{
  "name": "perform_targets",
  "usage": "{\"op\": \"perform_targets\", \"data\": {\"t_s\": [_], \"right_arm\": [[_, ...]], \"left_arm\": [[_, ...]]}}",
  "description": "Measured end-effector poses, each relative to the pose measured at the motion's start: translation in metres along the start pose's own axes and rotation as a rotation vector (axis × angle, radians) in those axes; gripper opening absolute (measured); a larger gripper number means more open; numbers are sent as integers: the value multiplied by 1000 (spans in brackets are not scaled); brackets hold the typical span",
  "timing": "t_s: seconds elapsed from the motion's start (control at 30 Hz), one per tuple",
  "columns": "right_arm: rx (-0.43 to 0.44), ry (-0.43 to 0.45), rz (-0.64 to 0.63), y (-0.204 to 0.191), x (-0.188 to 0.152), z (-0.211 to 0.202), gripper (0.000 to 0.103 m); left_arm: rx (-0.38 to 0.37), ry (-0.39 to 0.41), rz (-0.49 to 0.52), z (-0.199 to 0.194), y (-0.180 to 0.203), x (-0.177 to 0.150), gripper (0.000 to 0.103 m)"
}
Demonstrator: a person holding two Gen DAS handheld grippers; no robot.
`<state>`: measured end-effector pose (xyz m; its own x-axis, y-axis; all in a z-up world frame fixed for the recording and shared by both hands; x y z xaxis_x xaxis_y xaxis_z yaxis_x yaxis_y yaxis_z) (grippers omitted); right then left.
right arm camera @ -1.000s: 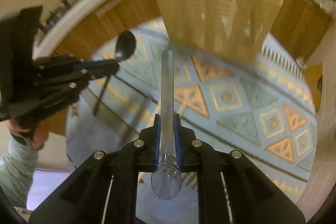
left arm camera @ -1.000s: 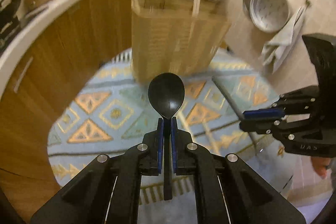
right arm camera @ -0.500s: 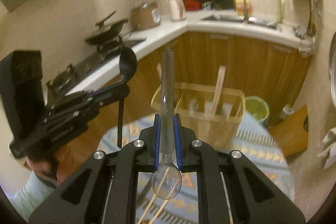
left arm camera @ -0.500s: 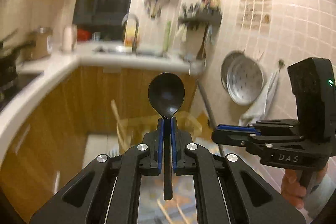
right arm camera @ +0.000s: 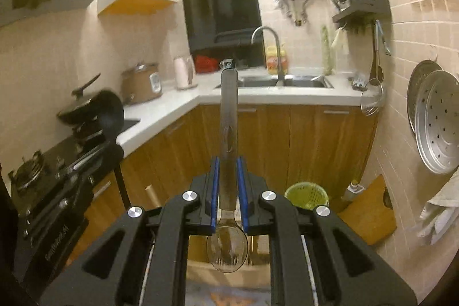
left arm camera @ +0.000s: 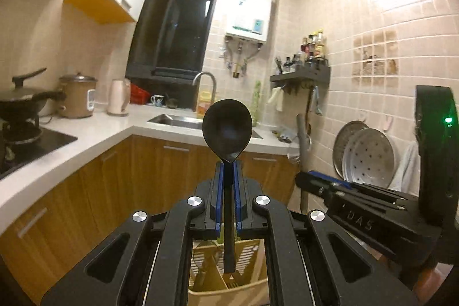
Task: Organize utensils
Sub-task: 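Lift the black spoon and clear spoon up over the beige caddy, then open both tools to drop the spoons into the caddy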
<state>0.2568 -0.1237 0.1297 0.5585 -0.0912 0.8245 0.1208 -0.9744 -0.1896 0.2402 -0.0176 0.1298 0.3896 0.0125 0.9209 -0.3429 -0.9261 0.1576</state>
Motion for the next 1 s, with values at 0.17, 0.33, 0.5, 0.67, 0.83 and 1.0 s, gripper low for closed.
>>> {"op": "perform_targets", "data": {"t_s": [0.17, 0.33, 0.5, 0.67, 0.83, 1.0], "right_arm": [[20, 30, 42, 4, -15, 27, 10], [-40, 49, 6, 0, -26, 48, 10], [-42, 17, 23, 2, -37, 65, 10], [-24, 6, 18, 0, -48, 71, 10], [20, -27, 47, 4, -56, 68, 10], [48, -72, 51, 6, -64, 61, 13]], "left_arm": [[35, -23, -61, 32, -20, -22, 4], [52, -48, -85, 47, -36, -40, 4], [49, -50, -99, 51, -44, -47, 4], [48, -47, -107, 50, -48, -56, 4], [24, -67, -121, 48, -52, -66, 5], [-5, -97, -128, 40, -56, -75, 8]]}}
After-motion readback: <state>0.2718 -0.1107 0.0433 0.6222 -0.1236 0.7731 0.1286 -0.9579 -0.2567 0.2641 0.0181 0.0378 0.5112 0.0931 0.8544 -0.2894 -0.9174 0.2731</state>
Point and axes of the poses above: each gripper's, at about its wrist camera, not at the fingertips, and z roughly the way its jaws point, y to its right, x to its top, the point moved 7 cm from there along z, roughly the way its jaws point, and after that the axes turned 12 degrees about -y, right-handed, at the moved point
